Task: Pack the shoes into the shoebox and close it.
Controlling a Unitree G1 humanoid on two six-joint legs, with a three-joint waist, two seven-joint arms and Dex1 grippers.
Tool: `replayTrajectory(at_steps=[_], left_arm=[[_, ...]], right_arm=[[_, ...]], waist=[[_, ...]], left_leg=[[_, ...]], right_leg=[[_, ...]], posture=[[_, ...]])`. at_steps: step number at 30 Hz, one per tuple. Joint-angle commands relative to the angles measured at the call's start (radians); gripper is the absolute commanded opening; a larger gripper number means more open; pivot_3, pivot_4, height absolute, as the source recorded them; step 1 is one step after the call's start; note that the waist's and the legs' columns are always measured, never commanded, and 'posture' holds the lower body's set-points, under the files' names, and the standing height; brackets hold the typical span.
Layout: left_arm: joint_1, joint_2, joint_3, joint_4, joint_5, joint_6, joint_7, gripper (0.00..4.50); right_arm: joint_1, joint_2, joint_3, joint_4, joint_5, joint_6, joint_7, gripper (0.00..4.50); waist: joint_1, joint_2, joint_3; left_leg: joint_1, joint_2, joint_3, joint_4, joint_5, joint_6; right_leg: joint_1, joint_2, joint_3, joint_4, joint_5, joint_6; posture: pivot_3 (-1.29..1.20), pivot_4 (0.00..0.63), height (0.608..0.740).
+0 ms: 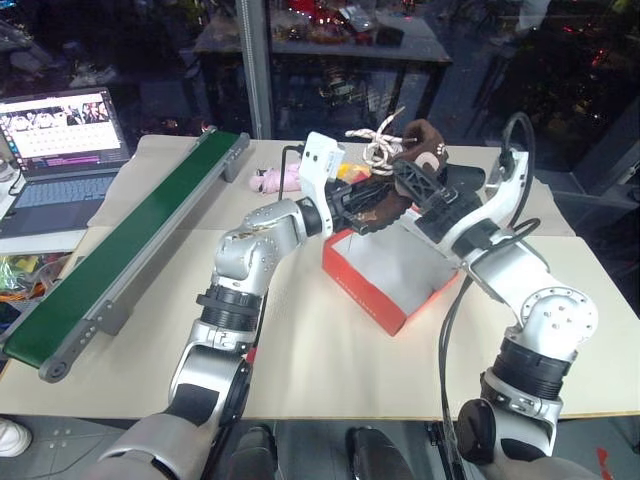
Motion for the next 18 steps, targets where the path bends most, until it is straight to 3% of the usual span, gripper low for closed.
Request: replayTrajectory(at_steps=[1,5,6,9,14,18], left_arm=[[-0.032,-0.003,-0.001,-0.045,-0.003,-0.012,-0.002,0.3],[-0.025,-0.002,0.0,-0.063,-0.009,-0.002,0.004,0.3],[-0.022,-0.003,0.009,-0.068,-0.02,0.007,0.006,0.7],[-0.026,-0.012,0.068,-0.069,-0.078,0.033,0.022,1.72],[-0.047,0.103,0.107,-0.008,-0.028,0.012,0.031,3.48],[-0.039,0.239,0.139,0.088,0.029,-0.041,0.034,3.48]], right_arm=[[-0.013,-0.022,0.0,-0.021,0.014,-0.055,0.018,1.75],[-0.012,-0.032,0.003,-0.015,0.016,-0.067,0.02,0.49],[-0.014,-0.034,0.003,-0.013,0.016,-0.071,0.02,0.34],[-0.022,-0.045,0.004,-0.006,0.015,-0.077,0.022,0.29],[-0.066,-0.158,0.03,0.01,-0.097,-0.102,0.059,0.28],[-0.094,-0.407,0.158,0.048,-0.298,-0.058,0.186,0.28]], waist=[[0.0,0.0,0.0],[-0.001,0.0,0.0],[0.0,0.0,0.0],[0.0,0.0,0.0],[-0.002,0.0,0.0],[-0.003,0.004,0.002]], left_leg=[[0.0,0.0,0.0,0.0,0.0,0.0],[0.0,0.0,0.0,0.0,0.0,0.0],[0.0,0.0,0.0,0.0,0.0,0.0],[0.0,0.0,0.0,0.0,0.0,0.0],[0.0,0.0,0.0,0.0,0.0,0.0],[0.0,0.0,0.0,0.0,0.0,0.0]], right_leg=[[0.0,0.0,0.0,0.0,0.0,0.0],[0.0,0.0,0.0,0.0,0.0,0.0],[0.0,0.0,0.0,0.0,0.0,0.0],[0.0,0.0,0.0,0.0,0.0,0.0],[0.0,0.0,0.0,0.0,0.0,0.0],[0.0,0.0,0.0,0.0,0.0,0.0]], posture=[[0.0,0.15,0.736],[0.0,0.15,0.736],[0.0,0.15,0.736],[0.0,0.15,0.736],[0.0,0.15,0.736],[0.0,0.15,0.736]])
